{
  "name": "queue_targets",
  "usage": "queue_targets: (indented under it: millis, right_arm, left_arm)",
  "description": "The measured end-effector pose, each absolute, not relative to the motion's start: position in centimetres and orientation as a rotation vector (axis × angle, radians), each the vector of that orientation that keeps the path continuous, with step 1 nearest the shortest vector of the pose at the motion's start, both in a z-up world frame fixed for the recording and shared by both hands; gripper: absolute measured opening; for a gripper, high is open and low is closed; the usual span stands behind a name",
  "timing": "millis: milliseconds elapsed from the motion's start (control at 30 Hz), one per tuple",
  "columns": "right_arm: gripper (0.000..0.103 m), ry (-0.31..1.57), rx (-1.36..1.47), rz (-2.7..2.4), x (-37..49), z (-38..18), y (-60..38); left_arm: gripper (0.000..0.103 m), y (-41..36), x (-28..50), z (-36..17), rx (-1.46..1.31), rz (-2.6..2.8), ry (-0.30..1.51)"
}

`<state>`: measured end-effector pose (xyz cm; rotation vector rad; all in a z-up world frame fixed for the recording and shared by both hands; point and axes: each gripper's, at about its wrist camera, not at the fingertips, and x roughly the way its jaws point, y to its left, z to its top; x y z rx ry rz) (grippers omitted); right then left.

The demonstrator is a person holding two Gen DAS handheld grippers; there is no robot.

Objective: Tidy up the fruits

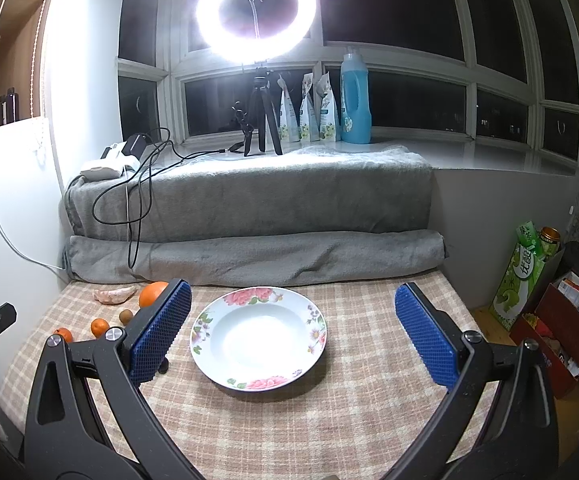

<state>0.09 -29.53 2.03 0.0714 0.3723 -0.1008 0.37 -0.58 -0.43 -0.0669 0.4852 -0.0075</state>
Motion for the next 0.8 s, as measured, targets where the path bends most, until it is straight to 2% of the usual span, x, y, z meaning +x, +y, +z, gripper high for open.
queue_targets:
  millis: [800]
  right_arm:
    - [0.103, 0.377, 0.074, -0.1, 0.18, 1.84, -29.44]
  left_arm:
    - [0.1, -0.72, 0.19, -0.41, -0.069, -0.007, 0.487]
